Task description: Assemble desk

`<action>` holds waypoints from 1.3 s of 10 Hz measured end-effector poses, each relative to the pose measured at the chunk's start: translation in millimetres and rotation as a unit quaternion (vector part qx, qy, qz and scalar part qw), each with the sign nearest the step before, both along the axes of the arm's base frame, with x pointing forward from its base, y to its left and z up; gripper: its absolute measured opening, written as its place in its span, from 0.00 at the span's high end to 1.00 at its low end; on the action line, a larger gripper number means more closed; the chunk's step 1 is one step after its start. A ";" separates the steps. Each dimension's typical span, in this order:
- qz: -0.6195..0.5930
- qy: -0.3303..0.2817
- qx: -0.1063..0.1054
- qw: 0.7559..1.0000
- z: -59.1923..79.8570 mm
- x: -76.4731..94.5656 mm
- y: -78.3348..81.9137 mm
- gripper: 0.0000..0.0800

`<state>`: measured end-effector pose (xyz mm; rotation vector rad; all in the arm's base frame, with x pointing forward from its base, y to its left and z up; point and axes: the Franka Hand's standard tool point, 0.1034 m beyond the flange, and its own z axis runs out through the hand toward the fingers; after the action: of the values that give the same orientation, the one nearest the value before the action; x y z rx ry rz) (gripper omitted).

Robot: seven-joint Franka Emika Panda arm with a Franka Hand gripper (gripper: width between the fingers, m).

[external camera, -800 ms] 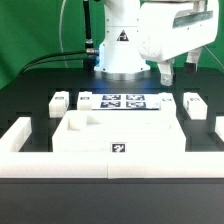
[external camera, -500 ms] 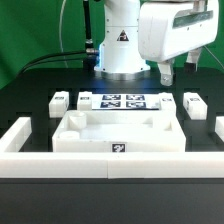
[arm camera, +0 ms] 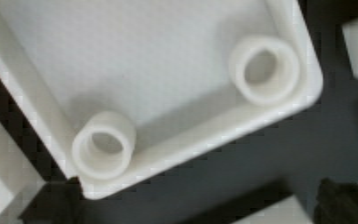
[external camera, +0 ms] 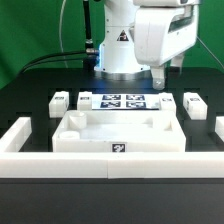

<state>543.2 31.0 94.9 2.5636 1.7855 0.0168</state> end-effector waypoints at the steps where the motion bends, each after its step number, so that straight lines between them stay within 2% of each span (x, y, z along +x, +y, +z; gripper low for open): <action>1: 0.013 0.003 0.000 1.000 -5.2 -4.4 -2.2 0.19; 6: 0.031 -0.003 0.000 1.000 -6.1 -2.7 -3.7 0.19; 7: 0.122 -0.030 -0.002 0.992 -11.7 -4.9 -16.3 0.19; 8: 0.130 -0.022 -0.002 0.991 -17.5 -16.6 -27.8 0.19; 12: 0.124 -0.016 -0.001 0.992 -21.5 -20.0 -33.5 0.19; 13: 0.123 -0.010 0.000 0.992 -30.4 -27.4 -37.5 0.19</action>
Offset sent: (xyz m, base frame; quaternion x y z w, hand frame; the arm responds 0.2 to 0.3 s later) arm 0.0000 0.0000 0.0000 0.0000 0.0000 0.0000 1.0000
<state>515.8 -6.5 64.5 2.3165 2.0814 0.0471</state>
